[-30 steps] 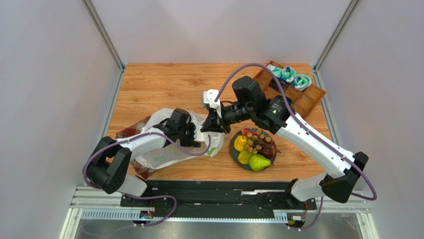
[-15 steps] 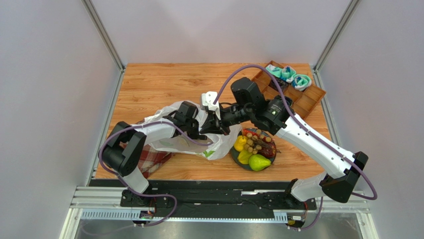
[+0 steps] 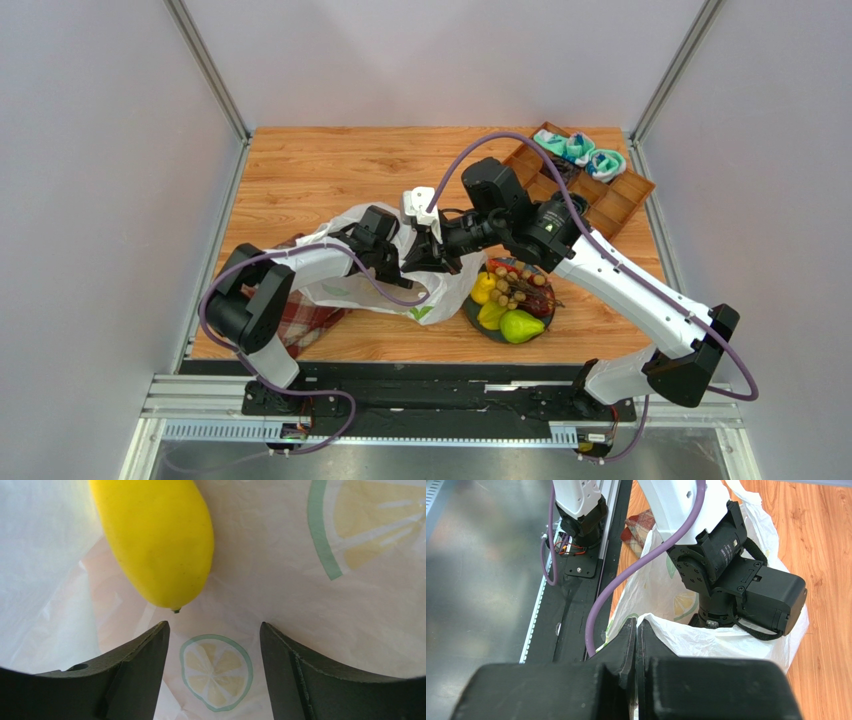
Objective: Take the fake fruits out of the plastic bag
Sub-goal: Adjust the plastic bag at the center of the board.
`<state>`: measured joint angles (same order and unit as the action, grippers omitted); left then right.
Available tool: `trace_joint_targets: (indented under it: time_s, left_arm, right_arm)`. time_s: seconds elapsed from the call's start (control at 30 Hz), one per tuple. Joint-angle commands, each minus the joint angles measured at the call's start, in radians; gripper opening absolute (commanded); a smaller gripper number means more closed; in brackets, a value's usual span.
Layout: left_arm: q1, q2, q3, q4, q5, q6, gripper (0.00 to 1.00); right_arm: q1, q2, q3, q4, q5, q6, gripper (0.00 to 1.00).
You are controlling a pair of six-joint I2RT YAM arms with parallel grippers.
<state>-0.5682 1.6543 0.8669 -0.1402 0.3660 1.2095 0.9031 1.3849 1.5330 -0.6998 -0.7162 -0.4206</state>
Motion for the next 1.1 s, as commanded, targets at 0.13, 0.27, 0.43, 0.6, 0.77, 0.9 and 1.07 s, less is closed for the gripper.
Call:
trace_joint_targets:
  time_s: [0.13, 0.27, 0.43, 0.6, 0.77, 0.9, 1.07]
  left_arm:
    - [-0.009, 0.081, 0.135, -0.113, 0.031, 0.098, 0.57]
    - [-0.009, 0.078, 0.149, -0.105, 0.037, 0.05, 0.4]
    - [-0.007, 0.05, 0.152, -0.122, 0.03, -0.025, 0.08]
    - [0.002, -0.086, 0.078, -0.139, 0.017, -0.105, 0.0]
    - [0.014, -0.259, 0.027, -0.258, -0.057, -0.206, 0.02]
    - [0.059, -0.471, 0.0, -0.427, -0.131, -0.284, 0.26]
    - [0.06, -0.825, 0.085, -0.615, -0.115, -0.536, 0.69]
  right_arm:
    - [0.01, -0.014, 0.004, 0.025, 0.017, -0.02, 0.0]
    - [0.01, -0.02, -0.008, 0.032, 0.029, -0.026, 0.0]
    - [0.011, -0.029, -0.017, 0.033, 0.05, -0.037, 0.0]
    - [0.008, -0.032, -0.031, 0.028, 0.089, -0.066, 0.0]
    - [-0.004, -0.05, -0.069, 0.014, 0.135, -0.09, 0.0]
    - [-0.05, -0.113, -0.128, -0.004, 0.217, -0.101, 0.0]
    - [-0.136, -0.17, -0.217, -0.027, 0.282, -0.086, 0.0]
